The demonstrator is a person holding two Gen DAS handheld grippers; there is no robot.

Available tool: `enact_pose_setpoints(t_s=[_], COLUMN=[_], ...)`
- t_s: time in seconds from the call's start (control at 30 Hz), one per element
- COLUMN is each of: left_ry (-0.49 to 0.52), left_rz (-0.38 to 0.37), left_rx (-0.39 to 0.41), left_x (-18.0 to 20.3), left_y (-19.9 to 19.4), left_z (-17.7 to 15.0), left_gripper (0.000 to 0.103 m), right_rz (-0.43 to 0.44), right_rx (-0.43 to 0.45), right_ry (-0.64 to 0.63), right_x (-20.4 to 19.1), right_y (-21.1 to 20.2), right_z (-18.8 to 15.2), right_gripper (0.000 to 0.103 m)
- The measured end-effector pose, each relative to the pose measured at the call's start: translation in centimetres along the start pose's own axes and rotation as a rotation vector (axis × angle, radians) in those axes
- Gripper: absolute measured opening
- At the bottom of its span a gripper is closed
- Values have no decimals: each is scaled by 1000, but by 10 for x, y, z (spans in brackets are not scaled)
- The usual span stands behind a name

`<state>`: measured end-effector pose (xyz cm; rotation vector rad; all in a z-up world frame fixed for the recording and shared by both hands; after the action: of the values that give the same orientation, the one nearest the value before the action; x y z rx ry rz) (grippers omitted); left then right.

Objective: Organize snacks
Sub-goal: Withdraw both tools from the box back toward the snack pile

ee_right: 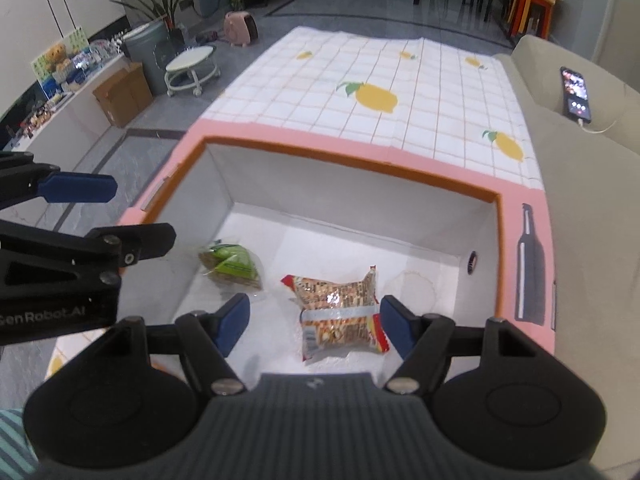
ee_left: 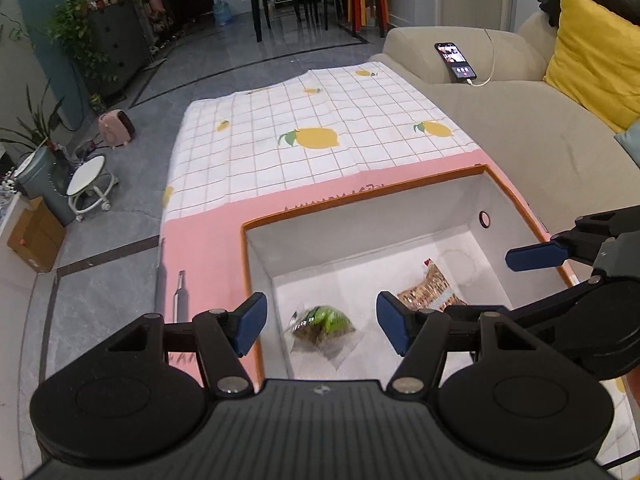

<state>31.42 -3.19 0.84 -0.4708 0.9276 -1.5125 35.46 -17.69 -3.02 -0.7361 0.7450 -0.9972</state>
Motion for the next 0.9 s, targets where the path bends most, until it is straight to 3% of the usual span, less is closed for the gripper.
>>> enact_pose_setpoints(t_s=[0.3, 0.6, 0.73, 0.9], left_ry=[-29, -81, -99, -132], left_rz=[-16, 4, 23, -26], left_rx=[85, 186, 199, 181], left_x=[2, 10, 14, 19], left_y=[-63, -112, -122, -130], left_z=[-31, -87, -115, -154], left_gripper=[74, 74, 74, 74], right_rz=[17, 16, 13, -18], right_rx=[102, 227, 265, 296], right_ry=[4, 14, 34, 52], right_x=[-24, -49, -58, -66], right_y=[-62, -116, -132, -143], right_z=[-37, -94, -127, -172], right_gripper=[71, 71, 75, 75])
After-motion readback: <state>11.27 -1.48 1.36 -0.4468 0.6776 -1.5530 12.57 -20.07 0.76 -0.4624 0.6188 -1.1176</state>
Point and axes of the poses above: each gripper's, at about its wrist camera, not at the fingertips, and y roughly the way its jaws point, x to its right, z to its top, the point moved 3 cm from there along y, roughly the way its jaws point, and after that the axes turned 7 degrees about z, right-handed, at the moved point
